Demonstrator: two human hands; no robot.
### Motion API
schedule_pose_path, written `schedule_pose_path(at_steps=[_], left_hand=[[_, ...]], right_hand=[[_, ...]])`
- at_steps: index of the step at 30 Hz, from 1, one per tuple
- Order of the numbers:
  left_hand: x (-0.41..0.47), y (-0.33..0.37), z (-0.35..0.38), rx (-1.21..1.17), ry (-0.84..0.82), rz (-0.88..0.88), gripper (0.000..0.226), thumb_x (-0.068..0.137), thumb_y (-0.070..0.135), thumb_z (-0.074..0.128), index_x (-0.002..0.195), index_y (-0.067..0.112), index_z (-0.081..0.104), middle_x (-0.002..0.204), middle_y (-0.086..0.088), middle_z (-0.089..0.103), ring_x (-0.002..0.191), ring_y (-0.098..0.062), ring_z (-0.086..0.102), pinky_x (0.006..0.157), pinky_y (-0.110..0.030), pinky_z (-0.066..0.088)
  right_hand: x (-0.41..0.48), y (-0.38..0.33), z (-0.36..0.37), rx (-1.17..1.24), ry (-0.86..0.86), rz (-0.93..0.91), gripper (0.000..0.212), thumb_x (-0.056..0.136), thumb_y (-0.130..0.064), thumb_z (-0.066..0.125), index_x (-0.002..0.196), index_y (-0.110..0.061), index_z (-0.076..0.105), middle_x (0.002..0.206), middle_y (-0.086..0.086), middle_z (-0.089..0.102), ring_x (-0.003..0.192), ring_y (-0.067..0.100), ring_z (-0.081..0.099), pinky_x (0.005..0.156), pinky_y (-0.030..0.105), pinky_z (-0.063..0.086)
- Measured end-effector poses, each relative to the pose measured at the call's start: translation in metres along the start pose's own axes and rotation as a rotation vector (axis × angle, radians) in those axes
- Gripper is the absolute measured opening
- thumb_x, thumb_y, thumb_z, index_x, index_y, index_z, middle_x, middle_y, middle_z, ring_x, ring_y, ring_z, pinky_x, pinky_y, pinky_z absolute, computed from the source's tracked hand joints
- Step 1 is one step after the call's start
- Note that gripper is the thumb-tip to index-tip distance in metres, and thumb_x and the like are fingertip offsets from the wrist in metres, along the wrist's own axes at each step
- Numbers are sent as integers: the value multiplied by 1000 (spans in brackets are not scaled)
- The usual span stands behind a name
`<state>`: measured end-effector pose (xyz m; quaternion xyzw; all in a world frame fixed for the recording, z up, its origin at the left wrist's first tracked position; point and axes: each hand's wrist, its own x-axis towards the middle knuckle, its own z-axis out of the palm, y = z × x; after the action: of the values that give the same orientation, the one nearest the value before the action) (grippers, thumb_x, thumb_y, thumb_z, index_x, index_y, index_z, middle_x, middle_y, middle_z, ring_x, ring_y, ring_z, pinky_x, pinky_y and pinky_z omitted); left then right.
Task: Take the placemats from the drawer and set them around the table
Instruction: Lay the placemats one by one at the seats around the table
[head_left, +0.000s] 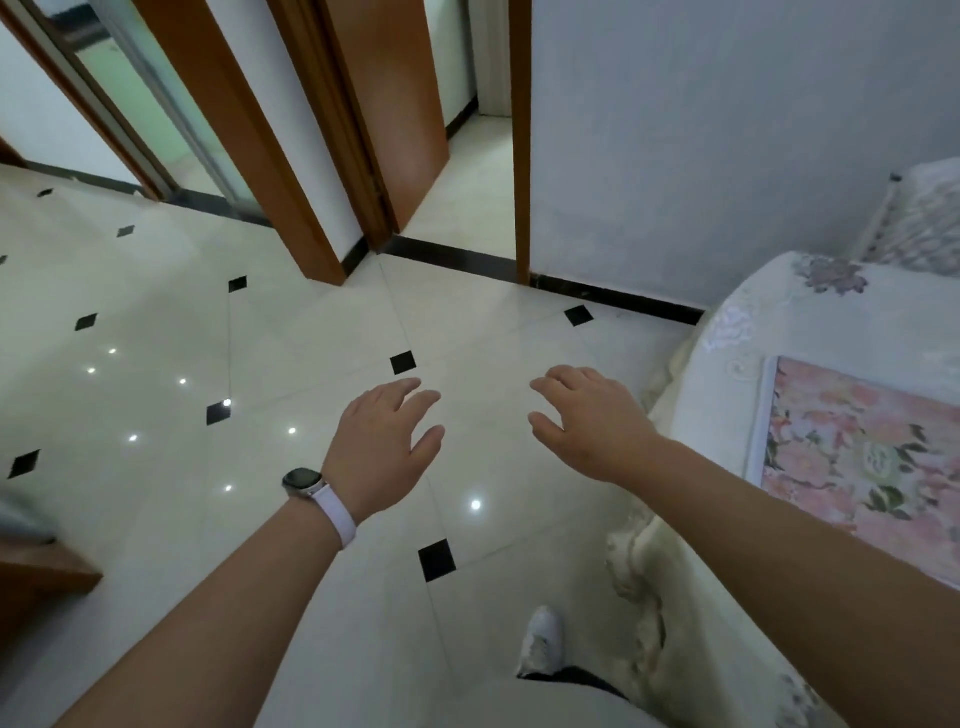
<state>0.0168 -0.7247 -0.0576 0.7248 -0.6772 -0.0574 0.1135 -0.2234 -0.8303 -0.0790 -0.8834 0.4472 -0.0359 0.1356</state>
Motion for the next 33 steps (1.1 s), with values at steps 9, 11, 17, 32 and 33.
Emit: schedule_pose_path(at_steps=[9, 11, 17, 32, 33], left_hand=[[127, 44, 20, -3, -54, 247, 42, 92, 30, 64, 131, 15, 61, 140, -11, 55, 128, -31, 50, 106, -46, 37], [154, 54, 26, -16, -54, 316, 41, 92, 29, 65, 130, 15, 62, 138, -12, 57, 126, -32, 52, 105, -47, 39], [244, 74, 57, -29, -118, 511, 43, 94, 36, 59, 133, 20, 58, 139, -9, 56, 126, -29, 52, 105, -46, 41], [468, 148, 90, -157, -320, 1117, 44, 91, 33, 56, 130, 14, 61, 135, -12, 58, 124, -30, 53, 103, -44, 37], [473, 155, 93, -164, -335, 1153, 46, 90, 34, 54, 129, 13, 62, 134, -11, 59, 122, -30, 54, 102, -44, 38]], right_hand=[[31, 78, -32, 23, 68, 214, 53, 96, -49, 37, 141, -21, 46, 142, 0, 48, 127, 22, 44, 102, 41, 39], [33, 94, -36, 25, 81, 278, 52, 96, -47, 40, 140, -20, 47, 141, 1, 49, 126, 23, 45, 101, 40, 39], [44, 135, -42, 30, 97, 483, 52, 97, -46, 42, 142, -20, 45, 143, 1, 46, 129, 23, 42, 103, 39, 36], [94, 182, -73, -8, 220, 1143, 49, 97, -45, 44, 139, -20, 48, 140, 2, 50, 125, 27, 45, 99, 43, 42], [92, 182, -72, -1, 237, 1185, 49, 97, -45, 45, 138, -20, 49, 140, 2, 50, 125, 27, 46, 99, 43, 42]])
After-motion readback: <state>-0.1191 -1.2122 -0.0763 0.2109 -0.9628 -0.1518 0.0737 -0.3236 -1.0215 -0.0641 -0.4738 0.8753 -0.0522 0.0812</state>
